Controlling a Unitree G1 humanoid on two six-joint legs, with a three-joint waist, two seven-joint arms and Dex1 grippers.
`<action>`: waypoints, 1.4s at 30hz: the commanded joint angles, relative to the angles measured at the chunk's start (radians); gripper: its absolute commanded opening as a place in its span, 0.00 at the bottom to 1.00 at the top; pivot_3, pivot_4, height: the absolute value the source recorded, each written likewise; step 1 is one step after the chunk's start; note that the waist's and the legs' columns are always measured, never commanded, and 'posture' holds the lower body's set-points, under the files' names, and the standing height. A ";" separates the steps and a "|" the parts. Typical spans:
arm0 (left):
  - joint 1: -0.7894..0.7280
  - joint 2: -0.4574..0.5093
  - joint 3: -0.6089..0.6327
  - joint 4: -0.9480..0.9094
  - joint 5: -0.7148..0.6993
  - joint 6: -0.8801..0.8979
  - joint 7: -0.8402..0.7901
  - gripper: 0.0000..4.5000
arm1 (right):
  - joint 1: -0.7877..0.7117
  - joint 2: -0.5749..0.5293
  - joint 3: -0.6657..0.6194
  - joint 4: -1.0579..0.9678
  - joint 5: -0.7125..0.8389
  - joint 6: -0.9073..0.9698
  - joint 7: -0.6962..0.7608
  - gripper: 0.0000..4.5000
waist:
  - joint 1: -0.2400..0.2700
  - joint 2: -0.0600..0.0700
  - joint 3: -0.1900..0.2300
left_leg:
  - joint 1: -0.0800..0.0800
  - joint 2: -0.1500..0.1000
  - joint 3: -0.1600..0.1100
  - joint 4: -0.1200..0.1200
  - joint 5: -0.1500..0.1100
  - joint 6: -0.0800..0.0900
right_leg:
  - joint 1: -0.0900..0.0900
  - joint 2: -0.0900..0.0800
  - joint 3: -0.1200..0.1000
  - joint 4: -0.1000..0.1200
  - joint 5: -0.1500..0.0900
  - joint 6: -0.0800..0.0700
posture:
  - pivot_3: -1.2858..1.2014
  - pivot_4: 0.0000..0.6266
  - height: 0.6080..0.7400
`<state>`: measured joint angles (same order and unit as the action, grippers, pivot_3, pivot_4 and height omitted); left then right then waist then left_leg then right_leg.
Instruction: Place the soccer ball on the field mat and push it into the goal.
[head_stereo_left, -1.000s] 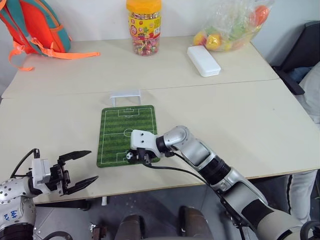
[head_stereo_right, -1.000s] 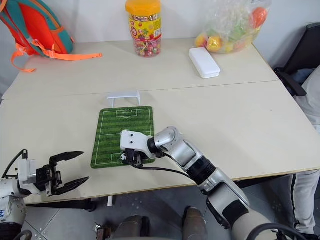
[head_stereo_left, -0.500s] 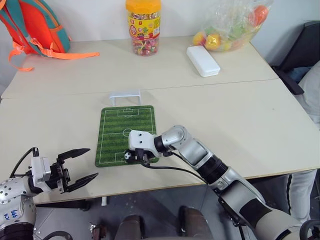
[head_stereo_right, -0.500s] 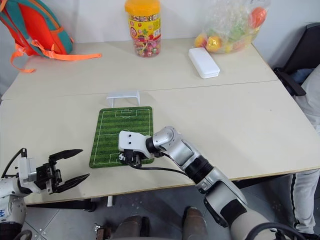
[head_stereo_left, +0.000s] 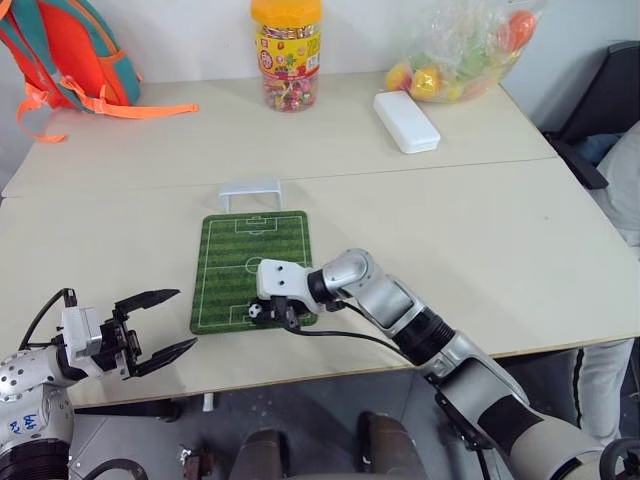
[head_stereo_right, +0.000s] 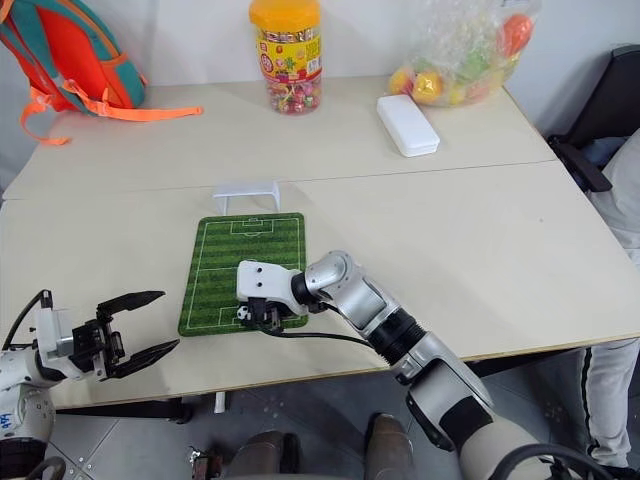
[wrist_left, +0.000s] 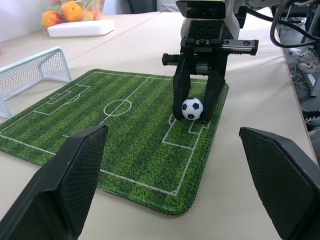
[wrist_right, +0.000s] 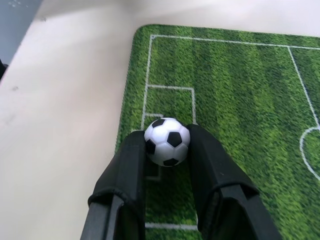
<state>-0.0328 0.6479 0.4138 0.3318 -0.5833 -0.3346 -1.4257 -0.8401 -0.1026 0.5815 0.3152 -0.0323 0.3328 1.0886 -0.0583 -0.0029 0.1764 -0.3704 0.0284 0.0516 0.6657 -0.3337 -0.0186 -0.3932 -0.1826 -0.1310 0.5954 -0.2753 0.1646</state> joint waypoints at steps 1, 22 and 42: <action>-0.006 0.000 0.006 0.009 -0.002 -0.010 0.008 1.00 | -0.027 0.033 -0.025 -0.033 0.026 0.015 0.004 0.19 | 0.000 0.000 0.000 | 0.000 0.000 0.000 0.000 0.000 0.000 | 0.000 0.000 0.000 0.000 0.000 0.000 | 0.52 0.24 1.00; -0.010 -0.005 0.004 0.013 0.001 -0.022 0.026 1.00 | -0.019 0.035 -0.018 0.027 0.004 -0.012 0.002 0.19 | 0.000 0.000 0.000 | 0.000 0.000 0.000 0.000 0.000 0.000 | 0.000 0.000 0.000 0.000 0.000 0.000 | 0.52 0.24 1.00; -0.035 0.002 0.005 0.038 0.004 -0.029 0.026 1.00 | -0.045 0.036 -0.047 -0.018 0.021 -0.023 0.009 0.60 | 0.000 0.000 0.000 | 0.000 0.000 0.000 0.000 0.000 0.000 | 0.000 0.000 0.000 0.000 0.000 0.000 | 0.52 0.24 1.00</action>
<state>-0.0655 0.6427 0.4130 0.3694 -0.5809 -0.3502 -1.3996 -0.8627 -0.0725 0.5544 0.3409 -0.0276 0.3204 1.0923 -0.0580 -0.0028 0.1764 -0.3706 0.0285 0.0519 0.6657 -0.3338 -0.0188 -0.3936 -0.1825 -0.1312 0.5954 -0.2752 0.1645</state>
